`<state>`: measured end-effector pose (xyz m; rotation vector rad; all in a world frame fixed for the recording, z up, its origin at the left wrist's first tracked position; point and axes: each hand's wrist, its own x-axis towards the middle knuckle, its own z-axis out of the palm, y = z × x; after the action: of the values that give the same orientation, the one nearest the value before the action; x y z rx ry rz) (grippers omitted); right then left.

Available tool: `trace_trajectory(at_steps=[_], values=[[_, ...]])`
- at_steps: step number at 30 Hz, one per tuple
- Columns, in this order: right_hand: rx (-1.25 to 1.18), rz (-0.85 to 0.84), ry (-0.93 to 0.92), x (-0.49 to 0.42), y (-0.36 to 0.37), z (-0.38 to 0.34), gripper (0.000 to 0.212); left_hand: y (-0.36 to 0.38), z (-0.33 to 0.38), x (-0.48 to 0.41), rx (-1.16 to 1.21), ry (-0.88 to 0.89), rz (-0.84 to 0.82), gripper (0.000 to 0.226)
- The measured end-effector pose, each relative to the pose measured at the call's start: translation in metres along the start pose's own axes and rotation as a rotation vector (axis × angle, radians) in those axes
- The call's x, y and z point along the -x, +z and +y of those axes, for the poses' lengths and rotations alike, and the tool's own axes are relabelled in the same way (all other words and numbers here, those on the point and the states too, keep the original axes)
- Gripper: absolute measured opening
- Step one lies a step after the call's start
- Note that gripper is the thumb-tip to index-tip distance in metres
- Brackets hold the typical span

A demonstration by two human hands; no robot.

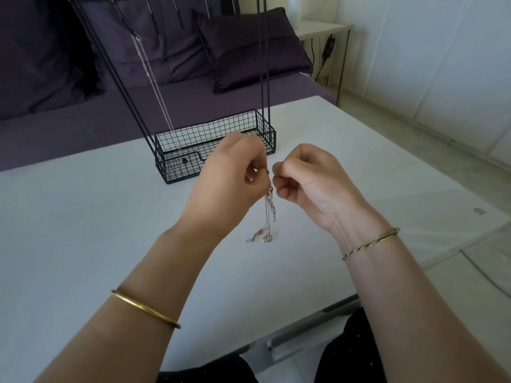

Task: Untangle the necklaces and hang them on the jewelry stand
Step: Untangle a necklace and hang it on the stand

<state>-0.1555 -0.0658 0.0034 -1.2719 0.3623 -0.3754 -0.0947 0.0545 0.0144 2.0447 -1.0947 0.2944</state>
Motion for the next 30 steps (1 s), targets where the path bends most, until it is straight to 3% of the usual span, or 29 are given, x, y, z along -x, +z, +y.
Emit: trace_trajectory(at_steps=[6, 17, 23, 30], values=[[0.100, -0.063, 0.060, 0.002, -0.003, -0.002, 0.021, 0.000, -0.002, 0.000, 0.037, -0.015, 0.036, 0.010], [0.311, -0.108, -0.101, 0.001, -0.004, 0.001, 0.014, -0.001, -0.004, 0.000, 0.054, -0.052, 0.006, 0.009], [0.530, -0.067, -0.361, 0.001, 0.000, 0.003, 0.015, 0.003, -0.003, -0.002, 0.197, -0.308, -0.057, 0.005], [0.318, -0.106, -0.155, -0.001, -0.006, 0.006, 0.013, -0.003, -0.011, -0.002, 0.561, -0.522, -0.126, 0.011]])
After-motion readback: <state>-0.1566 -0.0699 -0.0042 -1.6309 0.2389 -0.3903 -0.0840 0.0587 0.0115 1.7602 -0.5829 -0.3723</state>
